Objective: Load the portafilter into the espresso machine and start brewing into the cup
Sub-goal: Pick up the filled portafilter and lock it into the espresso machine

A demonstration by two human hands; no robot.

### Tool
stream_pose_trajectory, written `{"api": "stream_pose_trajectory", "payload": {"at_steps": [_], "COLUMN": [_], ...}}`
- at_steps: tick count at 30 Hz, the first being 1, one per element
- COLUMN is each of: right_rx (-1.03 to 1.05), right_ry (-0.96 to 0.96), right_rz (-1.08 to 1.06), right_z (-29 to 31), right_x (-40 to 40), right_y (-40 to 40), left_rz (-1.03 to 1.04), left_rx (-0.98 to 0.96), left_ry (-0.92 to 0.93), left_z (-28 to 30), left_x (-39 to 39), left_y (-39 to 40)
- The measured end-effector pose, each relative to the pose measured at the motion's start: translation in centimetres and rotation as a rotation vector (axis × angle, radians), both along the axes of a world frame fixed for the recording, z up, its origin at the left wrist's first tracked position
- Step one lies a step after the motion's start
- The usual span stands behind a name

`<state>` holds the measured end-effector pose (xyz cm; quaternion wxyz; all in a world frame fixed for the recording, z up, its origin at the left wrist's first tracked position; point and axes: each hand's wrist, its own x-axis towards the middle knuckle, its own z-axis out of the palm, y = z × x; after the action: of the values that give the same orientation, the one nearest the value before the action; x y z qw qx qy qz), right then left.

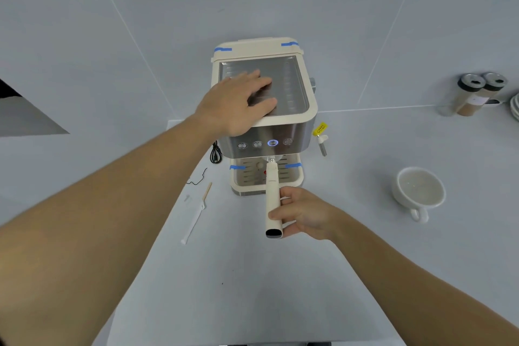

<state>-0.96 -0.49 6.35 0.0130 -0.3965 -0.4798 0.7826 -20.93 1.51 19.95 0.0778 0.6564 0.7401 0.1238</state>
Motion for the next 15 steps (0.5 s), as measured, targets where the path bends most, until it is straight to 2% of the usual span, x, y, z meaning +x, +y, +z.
{"api": "stream_pose_trajectory", "payload": {"at_steps": [15], "right_rx": [0.003], "right_ry": [0.072], "right_rz": [-0.091], "right_z": [-0.2], "right_x": [-3.4], "right_y": [0.9], "left_rz": [0.029], "left_rx": [0.061], "left_ry": [-0.006], "left_z": [-0.2], "left_x": [0.0], "left_y": [-0.1]}}
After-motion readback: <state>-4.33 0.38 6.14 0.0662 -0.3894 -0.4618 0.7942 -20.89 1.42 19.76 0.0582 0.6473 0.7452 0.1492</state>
